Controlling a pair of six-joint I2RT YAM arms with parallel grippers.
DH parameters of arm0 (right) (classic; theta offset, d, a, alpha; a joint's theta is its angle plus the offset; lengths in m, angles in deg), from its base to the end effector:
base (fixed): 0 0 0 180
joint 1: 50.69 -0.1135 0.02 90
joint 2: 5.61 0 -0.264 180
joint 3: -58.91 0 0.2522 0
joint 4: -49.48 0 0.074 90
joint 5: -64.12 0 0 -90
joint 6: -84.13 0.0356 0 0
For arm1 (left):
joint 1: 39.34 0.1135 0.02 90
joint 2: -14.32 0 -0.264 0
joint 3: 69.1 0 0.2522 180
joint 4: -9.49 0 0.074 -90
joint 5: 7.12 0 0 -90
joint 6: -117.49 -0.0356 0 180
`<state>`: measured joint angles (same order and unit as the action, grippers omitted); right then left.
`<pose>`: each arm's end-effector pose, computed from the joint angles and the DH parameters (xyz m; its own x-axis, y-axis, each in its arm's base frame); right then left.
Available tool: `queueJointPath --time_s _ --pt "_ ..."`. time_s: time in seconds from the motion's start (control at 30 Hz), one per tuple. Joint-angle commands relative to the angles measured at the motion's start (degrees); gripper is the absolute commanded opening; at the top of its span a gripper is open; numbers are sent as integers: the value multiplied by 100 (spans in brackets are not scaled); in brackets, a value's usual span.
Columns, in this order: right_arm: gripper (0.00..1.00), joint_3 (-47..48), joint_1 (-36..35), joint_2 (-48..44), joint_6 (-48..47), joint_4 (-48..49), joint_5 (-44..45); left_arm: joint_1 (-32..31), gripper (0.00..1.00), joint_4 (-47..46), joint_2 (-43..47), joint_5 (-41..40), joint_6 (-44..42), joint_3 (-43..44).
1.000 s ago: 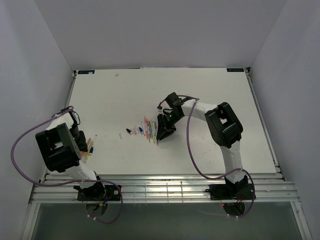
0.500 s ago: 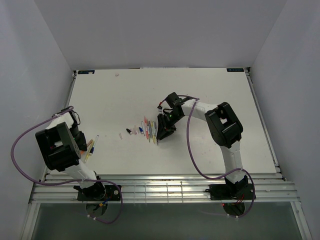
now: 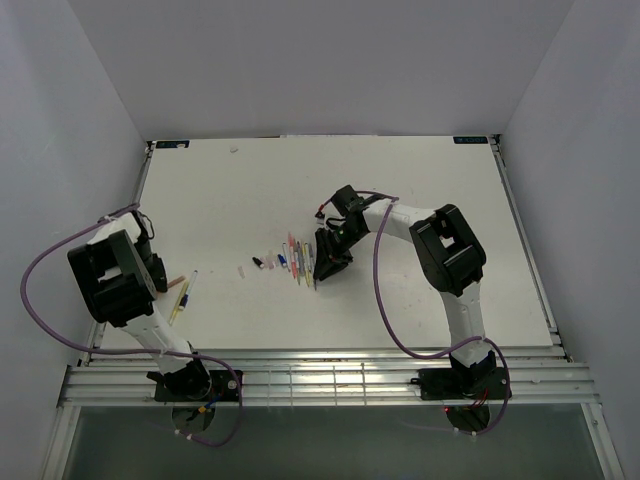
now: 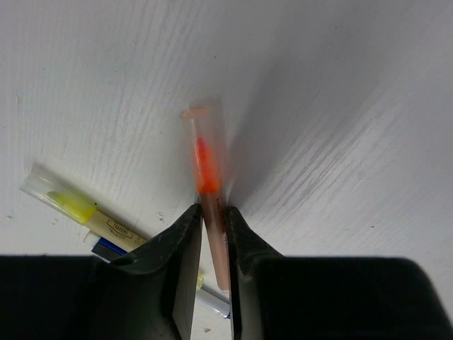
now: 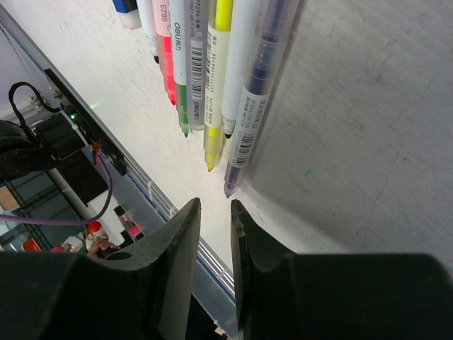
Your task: Open the pen caps
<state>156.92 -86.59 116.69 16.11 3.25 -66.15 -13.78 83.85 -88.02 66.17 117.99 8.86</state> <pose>0.3305 0.2677 0.1375 -0.9410 -0.3286 -0.0812 -0.2910 0.6628 0.6899 0.2569 0.1342 0.1605 0.3816 -0.8791 -0.2855 -0.8884 -0.4341 0.1495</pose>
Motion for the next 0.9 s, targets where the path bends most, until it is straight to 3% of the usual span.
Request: queueJointPath --time_s 0.0,0.17,0.3,0.87 --pt "30 -58 57 39 -80 74 -69 45 30 -118 -303 -17 671 110" --pt "30 -84 83 66 -80 65 -51 45 19 -127 -523 1 689 224" --pt "30 -75 92 92 -80 74 -33 45 1 -127 -716 19 592 470" --pt "30 241 92 22 -62 -84 98 -94 0 31 -726 115 47 1665"
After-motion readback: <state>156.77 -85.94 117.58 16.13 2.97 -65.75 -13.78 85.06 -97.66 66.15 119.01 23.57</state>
